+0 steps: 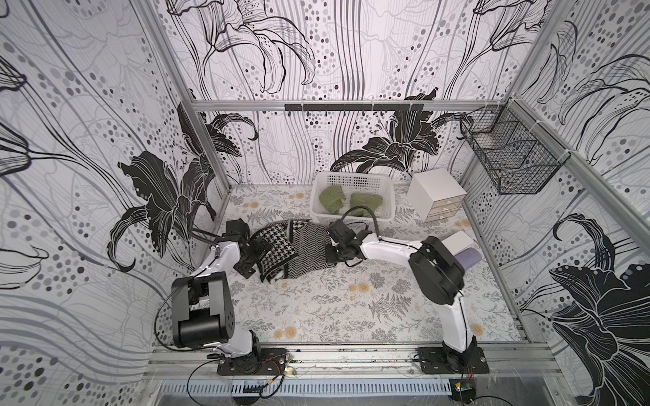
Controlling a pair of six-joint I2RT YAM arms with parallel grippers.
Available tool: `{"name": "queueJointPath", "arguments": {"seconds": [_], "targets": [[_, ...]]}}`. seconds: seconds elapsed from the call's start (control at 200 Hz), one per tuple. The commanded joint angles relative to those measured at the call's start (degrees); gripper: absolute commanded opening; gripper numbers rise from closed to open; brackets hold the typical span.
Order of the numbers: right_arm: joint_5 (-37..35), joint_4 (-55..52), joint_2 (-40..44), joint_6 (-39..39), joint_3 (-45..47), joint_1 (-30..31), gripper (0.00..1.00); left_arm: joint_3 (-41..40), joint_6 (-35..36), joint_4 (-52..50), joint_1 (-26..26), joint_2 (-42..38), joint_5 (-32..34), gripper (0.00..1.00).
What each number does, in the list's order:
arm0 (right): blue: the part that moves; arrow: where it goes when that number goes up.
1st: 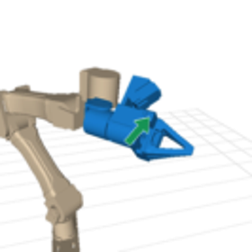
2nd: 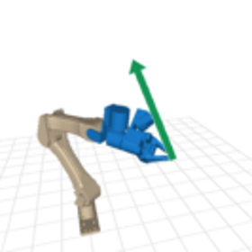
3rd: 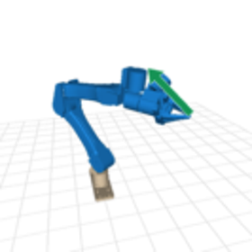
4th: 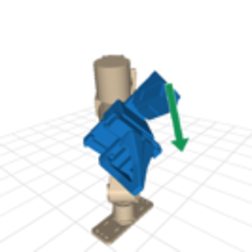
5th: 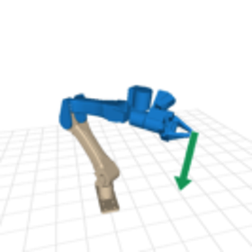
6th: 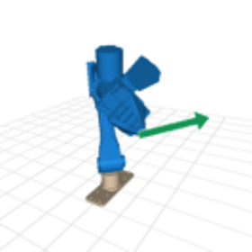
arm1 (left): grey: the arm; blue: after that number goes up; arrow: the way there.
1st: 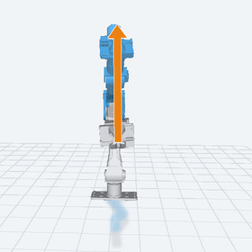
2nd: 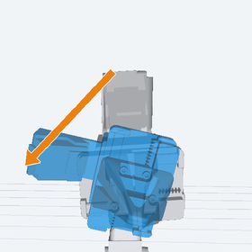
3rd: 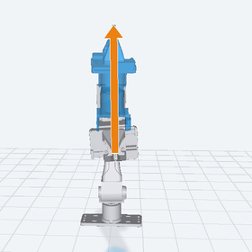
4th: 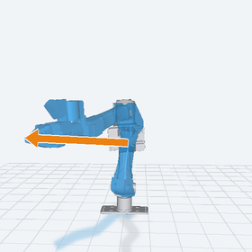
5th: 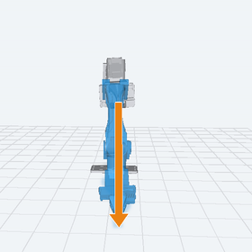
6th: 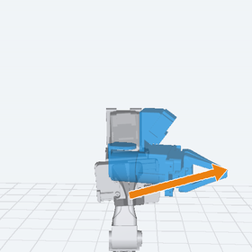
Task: Roll up the scarf and place it into the basket
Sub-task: Flatten out the scarf at the center of the board.
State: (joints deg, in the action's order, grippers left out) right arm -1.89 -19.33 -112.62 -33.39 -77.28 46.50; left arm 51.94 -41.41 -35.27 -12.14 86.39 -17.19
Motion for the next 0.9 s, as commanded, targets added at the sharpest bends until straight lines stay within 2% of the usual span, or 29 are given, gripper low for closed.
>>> {"name": "queueJointPath", "arguments": {"seconds": [0.0, 0.08, 0.145, 0.22, 0.27, 0.345, 0.506, 0.606, 0.726, 0.891], "targets": [[-17.07, -10.55, 19.29, -3.89, 11.65, -0.35, 0.00, -0.26, 1.69, 0.68, 0.67, 0.08, -1.05, 0.99], [-26.82, -20.77, 31.10, -9.28, 17.99, -0.27, 0.00, -0.96, 1.41, 2.19, 1.22, 0.53, -3.16, 0.99], [-27.76, -24.16, 37.77, -11.54, 22.02, -0.22, 0.00, -0.02, 2.16, 2.79, 4.15, 1.12, -4.86, 0.99], [-32.04, -32.02, 39.61, -14.67, 19.87, -0.19, 0.34, 4.63, 4.88, -0.11, 10.44, 3.52, -6.34, 0.99], [-32.84, -32.48, 40.50, -14.72, 19.53, 0.08, 0.43, 8.42, 7.43, -3.08, 15.53, 5.75, -7.86, 0.99], [-31.42, -27.60, 41.89, -11.44, 20.71, 0.08, 0.49, 12.91, 9.85, -6.78, 22.90, 9.16, -8.54, 0.99], [-31.16, -28.76, 37.68, -10.18, 17.92, 0.09, 0.50, 15.50, 8.68, -7.49, 36.45, 13.99, -8.67, 0.99], [-31.57, -27.28, 38.54, -10.26, 19.24, 0.00, 0.50, 14.98, 5.54, -6.87, 42.24, 15.56, -6.78, 0.99], [-32.40, -26.85, 40.17, -9.77, 20.09, -0.68, 0.51, 13.89, 2.24, -6.28, 46.15, 16.63, -3.52, 0.99], [-32.43, -26.72, 41.72, -9.21, 21.10, -1.74, 0.50, 13.88, 0.88, -8.78, 47.27, 19.59, 3.39, 0.99]]}}
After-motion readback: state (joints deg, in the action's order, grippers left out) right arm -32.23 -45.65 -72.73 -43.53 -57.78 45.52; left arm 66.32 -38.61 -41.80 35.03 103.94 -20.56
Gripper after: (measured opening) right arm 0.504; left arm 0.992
